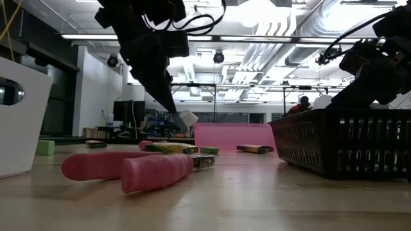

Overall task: Pick & Place School Supplies
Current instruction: Put the yellow crayon box into the pink bin

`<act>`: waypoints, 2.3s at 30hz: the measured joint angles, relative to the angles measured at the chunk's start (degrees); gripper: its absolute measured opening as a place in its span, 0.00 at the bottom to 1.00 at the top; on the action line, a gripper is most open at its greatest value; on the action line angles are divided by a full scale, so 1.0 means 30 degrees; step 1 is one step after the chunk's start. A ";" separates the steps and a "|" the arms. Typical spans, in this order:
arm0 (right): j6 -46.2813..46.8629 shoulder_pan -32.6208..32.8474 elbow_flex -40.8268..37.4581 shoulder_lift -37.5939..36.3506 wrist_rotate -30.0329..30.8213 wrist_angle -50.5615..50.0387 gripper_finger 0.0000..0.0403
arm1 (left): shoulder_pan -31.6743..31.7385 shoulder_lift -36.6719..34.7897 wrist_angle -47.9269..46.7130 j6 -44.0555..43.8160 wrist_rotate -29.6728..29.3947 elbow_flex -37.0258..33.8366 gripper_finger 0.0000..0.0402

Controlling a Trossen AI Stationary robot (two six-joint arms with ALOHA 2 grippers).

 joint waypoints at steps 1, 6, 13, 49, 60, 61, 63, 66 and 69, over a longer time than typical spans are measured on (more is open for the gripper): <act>0.0003 0.0003 0.0000 0.0000 -0.0003 0.0000 0.27 | 0.0000 0.0095 0.0070 0.0095 0.0000 0.0002 0.71; 0.0006 0.0003 0.0000 0.0001 0.0004 0.0015 0.27 | 0.0000 0.0420 -0.0042 0.0619 0.0121 0.0007 0.71; 0.0005 0.0003 0.0000 0.0015 -0.0004 -0.0036 0.27 | -0.0087 0.0770 -0.0189 0.3197 0.0234 -0.0010 0.70; 0.0002 0.0003 0.0000 0.0146 0.0004 -0.0007 0.27 | 0.0364 0.3826 0.0201 0.6529 -0.0328 0.0017 0.70; 0.0003 0.0000 0.0000 0.0146 0.0004 0.0000 0.27 | 0.0357 0.3841 0.0137 0.6194 -0.0233 0.0002 0.51; 0.0000 -0.0004 0.0000 0.0146 0.0004 0.0004 0.27 | 0.0350 0.3841 0.0137 0.6187 -0.0233 0.0002 0.49; 0.0002 0.0000 0.0000 0.0146 0.0004 0.0007 0.27 | 0.0350 0.3841 0.0151 0.6139 -0.0235 -0.0005 0.46; 0.0000 0.0003 0.0000 0.0146 0.0004 0.0007 0.27 | 0.0350 0.3848 0.0174 0.6136 -0.0252 -0.0005 0.43; 0.0000 0.0000 0.0000 0.0146 0.0004 0.0007 0.27 | 0.0350 0.3848 0.0181 0.6082 -0.0287 -0.0005 0.40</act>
